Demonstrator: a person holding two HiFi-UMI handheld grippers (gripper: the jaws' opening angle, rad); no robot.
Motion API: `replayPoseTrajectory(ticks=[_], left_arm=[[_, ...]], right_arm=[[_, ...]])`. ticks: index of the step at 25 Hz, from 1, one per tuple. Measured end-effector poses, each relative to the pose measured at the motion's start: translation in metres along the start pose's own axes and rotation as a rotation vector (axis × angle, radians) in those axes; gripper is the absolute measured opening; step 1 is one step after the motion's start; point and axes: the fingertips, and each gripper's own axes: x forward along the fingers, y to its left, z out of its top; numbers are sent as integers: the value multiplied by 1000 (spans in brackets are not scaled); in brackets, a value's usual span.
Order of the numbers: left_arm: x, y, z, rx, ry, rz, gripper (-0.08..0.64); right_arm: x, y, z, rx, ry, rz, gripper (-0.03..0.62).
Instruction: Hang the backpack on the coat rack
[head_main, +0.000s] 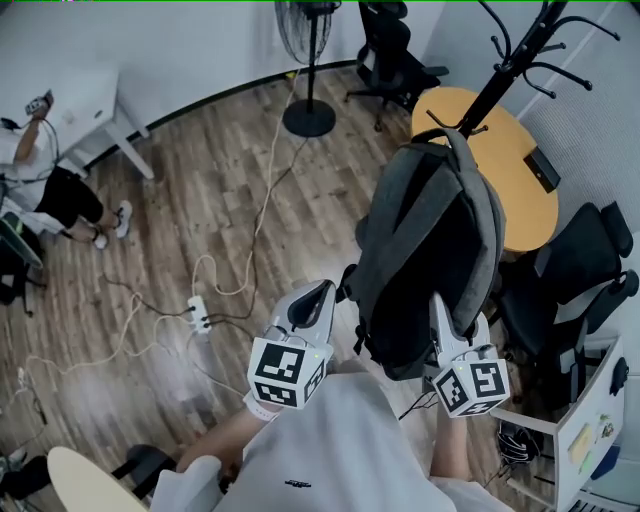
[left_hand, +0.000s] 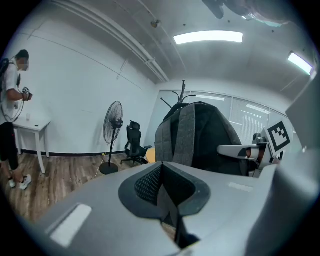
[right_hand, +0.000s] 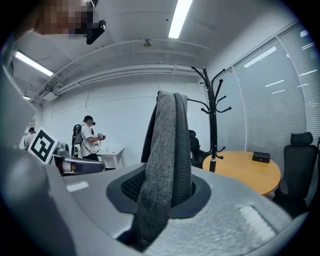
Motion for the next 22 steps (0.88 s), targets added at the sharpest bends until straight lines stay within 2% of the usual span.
replayPoseTrajectory(ticks=[5, 12, 16, 22], left_arm=[[8, 14, 12, 23, -8, -29, 17], [41, 29, 21, 27, -10, -32, 17], [80, 43, 29, 21, 5, -23, 17], [149, 43, 57, 50, 9, -54, 17]], right_arm=[[13, 11, 8, 15, -14, 0, 92], [48, -4, 13, 1, 0, -6, 92], [80, -24, 19, 6, -4, 10, 92], [127, -57, 42, -6, -29, 21, 92]])
